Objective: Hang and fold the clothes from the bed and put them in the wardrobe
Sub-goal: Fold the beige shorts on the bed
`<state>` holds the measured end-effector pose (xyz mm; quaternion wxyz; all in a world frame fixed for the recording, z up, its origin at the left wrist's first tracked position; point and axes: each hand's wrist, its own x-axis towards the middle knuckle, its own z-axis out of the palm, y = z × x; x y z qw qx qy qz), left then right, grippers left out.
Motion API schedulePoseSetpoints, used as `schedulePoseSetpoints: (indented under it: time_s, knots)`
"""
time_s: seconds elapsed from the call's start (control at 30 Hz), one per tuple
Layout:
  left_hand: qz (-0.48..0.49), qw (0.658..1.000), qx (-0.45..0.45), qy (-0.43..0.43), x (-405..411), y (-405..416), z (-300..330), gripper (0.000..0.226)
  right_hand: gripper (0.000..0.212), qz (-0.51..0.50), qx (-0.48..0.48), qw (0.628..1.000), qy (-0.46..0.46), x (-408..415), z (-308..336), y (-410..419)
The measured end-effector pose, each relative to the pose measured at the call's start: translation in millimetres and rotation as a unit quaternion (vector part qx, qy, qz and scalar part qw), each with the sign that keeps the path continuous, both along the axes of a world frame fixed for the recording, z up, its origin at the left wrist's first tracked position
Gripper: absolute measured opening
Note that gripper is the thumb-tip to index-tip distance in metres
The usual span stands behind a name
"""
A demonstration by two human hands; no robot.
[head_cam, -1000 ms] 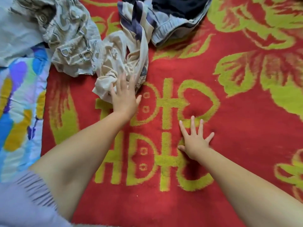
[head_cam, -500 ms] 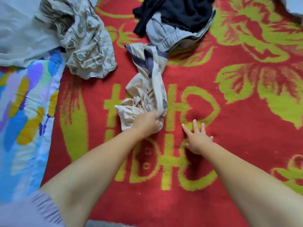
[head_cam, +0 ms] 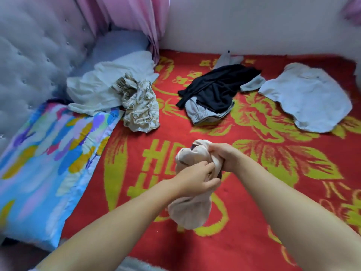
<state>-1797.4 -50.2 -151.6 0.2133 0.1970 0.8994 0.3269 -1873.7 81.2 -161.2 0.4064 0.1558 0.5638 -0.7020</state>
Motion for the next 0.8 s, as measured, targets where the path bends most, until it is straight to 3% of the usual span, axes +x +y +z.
schedulePoseSetpoints:
  time_s: [0.1,0.13,0.2,0.3,0.37,0.43,0.5,0.57,0.67,0.73,0.8]
  knots:
    - [0.145,0.975,0.167,-0.033,14,-5,40,0.027,0.035,-0.028,-0.043,0.996,0.071,-5,67,13]
    - [0.201,0.958,0.201,-0.031,17,-12,44,0.029,0.026,-0.035,-0.042,0.995,0.08,-6,78,19]
    - [0.289,0.931,0.218,0.04,18,-30,62,0.024,0.011,-0.023,-0.043,0.993,0.107,-5,112,28]
    - [0.367,0.881,0.259,0.147,6,-51,102,0.031,0.034,0.009,-0.092,0.98,0.175,-1,156,45]
    - [0.323,0.89,0.267,0.182,-7,-57,132,0.04,0.049,0.056,-0.163,0.962,0.213,3,183,51]
    - [0.196,0.949,0.194,0.155,-17,-56,153,0.059,0.053,0.087,-0.191,0.949,0.234,8,205,50]
    - [0.117,0.978,0.11,0.132,-27,-53,160,0.072,0.046,0.08,-0.177,0.948,0.25,9,220,48]
    - [0.145,0.974,0.094,0.149,-37,-50,171,0.06,0.05,0.082,-0.158,0.947,0.269,10,229,51]
    - [0.123,0.969,0.154,0.151,-45,-50,193,0.011,0.04,0.073,-0.092,0.956,0.27,20,234,67]
    - [0.092,0.97,0.174,0.144,-44,-53,205,0.012,0.027,0.075,-0.005,0.958,0.278,29,234,78]
    - [0.087,0.962,0.193,0.173,-43,-56,220,0.01,0.021,0.117,0.12,0.936,0.309,37,234,86]
